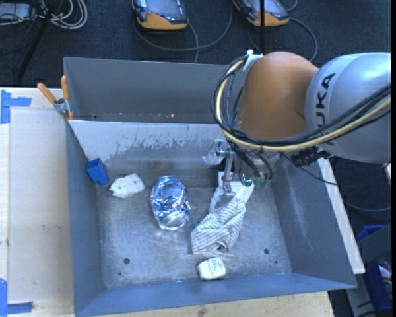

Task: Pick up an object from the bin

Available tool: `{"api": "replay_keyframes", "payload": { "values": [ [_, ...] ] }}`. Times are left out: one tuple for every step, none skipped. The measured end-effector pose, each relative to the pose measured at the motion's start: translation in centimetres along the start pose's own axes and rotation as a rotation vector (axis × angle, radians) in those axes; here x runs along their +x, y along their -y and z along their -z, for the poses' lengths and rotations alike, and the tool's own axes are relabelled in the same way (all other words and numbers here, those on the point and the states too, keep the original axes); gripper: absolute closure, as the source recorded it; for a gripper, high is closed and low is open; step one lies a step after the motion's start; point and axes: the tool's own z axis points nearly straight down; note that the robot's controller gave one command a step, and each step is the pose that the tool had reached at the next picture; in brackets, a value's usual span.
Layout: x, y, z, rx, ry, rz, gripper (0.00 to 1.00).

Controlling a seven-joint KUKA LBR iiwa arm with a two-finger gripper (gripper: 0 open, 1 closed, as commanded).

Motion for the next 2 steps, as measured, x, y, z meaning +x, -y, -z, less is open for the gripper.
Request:
{"api": "replay_keyframes", "payload": {
  "values": [
    [-0.1,0.0,0.5,0.0,0.008,-0.001,0.0],
    [1.0,3.1,-4.8,0.001,0.01,0.124,0.0]
  ]
}}
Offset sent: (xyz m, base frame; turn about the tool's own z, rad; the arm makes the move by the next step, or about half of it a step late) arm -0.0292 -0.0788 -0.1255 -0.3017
